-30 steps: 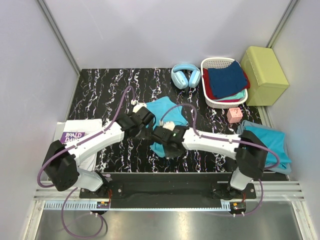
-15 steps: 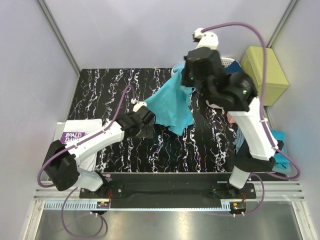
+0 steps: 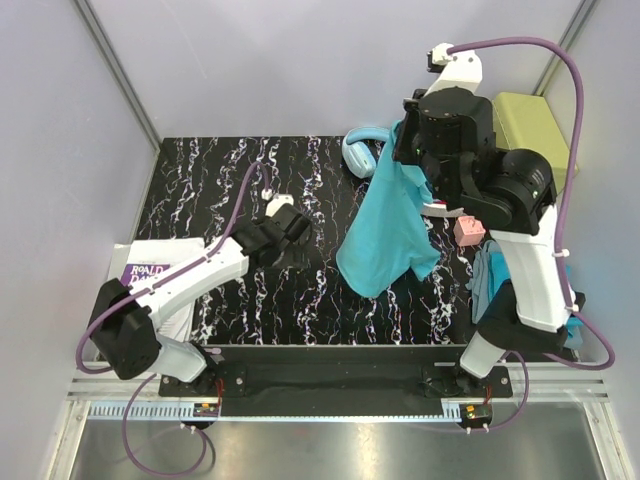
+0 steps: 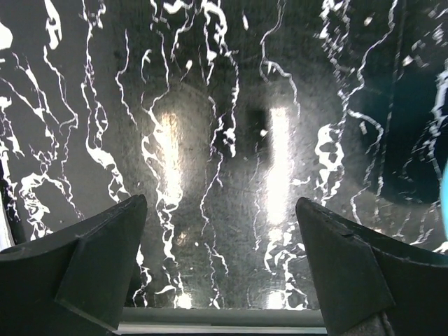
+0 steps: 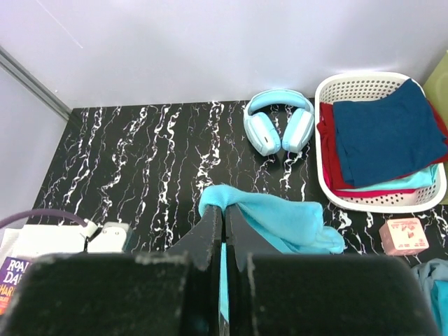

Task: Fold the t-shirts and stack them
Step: Flatten out the tshirt

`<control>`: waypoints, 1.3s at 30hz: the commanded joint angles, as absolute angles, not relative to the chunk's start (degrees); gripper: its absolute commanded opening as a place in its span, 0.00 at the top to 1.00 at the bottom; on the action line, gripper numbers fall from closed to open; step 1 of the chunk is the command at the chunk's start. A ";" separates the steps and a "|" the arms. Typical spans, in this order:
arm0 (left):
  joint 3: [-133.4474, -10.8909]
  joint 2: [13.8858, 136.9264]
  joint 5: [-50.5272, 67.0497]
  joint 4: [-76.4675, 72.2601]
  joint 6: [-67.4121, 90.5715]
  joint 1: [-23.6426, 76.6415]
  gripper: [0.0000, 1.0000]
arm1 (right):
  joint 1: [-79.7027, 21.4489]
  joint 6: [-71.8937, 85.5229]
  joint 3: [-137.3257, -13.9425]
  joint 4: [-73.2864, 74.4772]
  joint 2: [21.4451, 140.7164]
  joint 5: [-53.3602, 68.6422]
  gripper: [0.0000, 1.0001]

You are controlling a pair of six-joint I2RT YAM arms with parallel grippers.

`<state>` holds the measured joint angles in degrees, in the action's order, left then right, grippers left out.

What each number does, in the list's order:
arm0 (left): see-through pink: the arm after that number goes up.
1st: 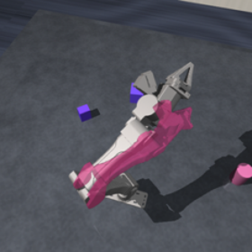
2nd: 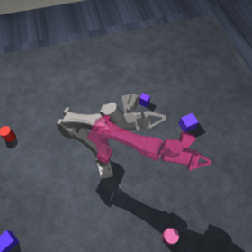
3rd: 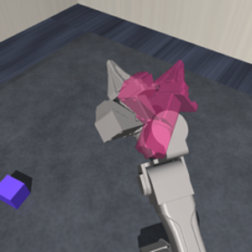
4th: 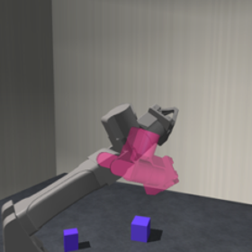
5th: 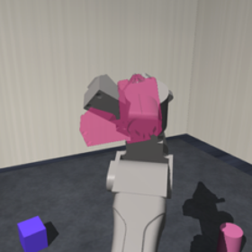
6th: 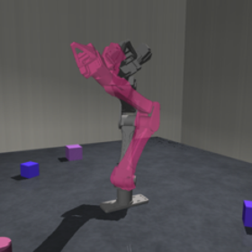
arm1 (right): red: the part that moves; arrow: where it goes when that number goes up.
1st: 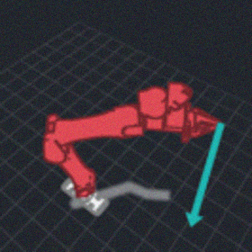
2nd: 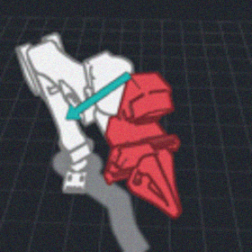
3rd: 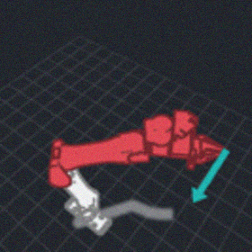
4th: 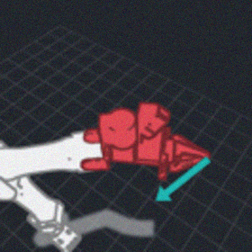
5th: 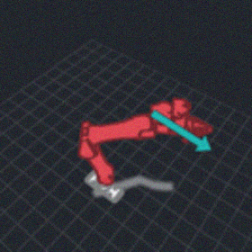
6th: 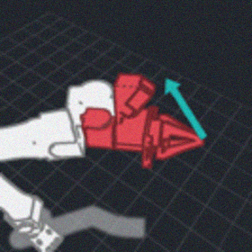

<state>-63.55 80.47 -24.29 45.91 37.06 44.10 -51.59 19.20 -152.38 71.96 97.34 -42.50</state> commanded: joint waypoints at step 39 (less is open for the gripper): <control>-75.50 97.82 -2.90 30.94 34.19 51.94 0.52 | -51.42 19.69 -150.21 72.33 94.39 -42.10 1.00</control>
